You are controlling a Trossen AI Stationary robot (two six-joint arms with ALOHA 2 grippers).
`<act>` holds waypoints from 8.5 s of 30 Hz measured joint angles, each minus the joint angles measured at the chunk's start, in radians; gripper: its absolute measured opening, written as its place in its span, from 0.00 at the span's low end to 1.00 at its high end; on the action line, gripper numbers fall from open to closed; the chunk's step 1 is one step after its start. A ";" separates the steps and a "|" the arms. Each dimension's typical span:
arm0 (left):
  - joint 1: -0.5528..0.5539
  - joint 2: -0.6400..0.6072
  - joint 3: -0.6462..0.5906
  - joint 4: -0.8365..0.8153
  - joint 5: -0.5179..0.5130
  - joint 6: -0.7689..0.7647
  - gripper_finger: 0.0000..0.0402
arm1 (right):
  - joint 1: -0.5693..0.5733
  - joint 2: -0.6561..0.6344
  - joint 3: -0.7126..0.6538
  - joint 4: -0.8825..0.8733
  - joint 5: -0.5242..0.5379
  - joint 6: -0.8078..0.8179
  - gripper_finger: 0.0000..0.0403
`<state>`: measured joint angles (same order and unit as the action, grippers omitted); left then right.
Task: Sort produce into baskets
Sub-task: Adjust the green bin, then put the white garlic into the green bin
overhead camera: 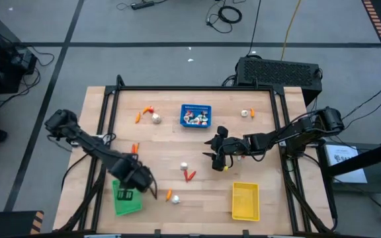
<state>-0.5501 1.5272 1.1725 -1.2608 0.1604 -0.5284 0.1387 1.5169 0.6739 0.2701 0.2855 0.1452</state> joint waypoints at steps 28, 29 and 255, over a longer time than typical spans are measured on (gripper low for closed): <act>-0.075 -0.008 -0.232 0.286 0.022 0.063 0.28 | -0.022 0.000 0.000 0.002 0.000 -0.034 0.52; -0.071 -0.008 -0.246 0.310 0.035 0.063 0.28 | -0.022 0.000 0.000 0.002 0.000 -0.034 0.52; 0.916 -0.214 -0.909 2.165 -0.137 0.719 0.28 | -0.078 0.677 1.238 -0.872 -1.018 -0.135 0.23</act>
<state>0.3663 1.3132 0.2634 0.9038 0.0235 0.1905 0.0605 2.1938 1.9120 -0.6016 -0.7321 0.0101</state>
